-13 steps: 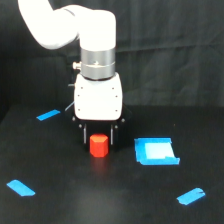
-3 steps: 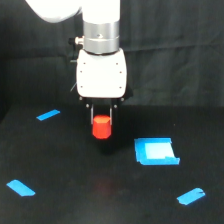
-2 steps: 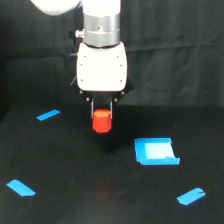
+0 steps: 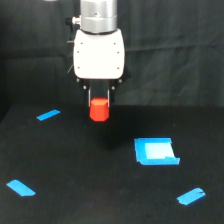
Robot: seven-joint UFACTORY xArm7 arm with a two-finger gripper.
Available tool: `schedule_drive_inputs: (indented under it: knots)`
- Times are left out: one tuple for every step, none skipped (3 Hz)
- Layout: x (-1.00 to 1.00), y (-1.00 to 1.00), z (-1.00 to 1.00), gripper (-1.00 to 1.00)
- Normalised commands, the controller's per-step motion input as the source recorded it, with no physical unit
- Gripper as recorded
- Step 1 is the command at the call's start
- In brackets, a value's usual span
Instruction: Pick up the red object from the table
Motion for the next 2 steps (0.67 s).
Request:
schedule_drive_inputs:
  knots:
    - [-0.07, -0.02, 0.83, -0.76]
    - [-0.10, -0.06, 0.70, -0.78]
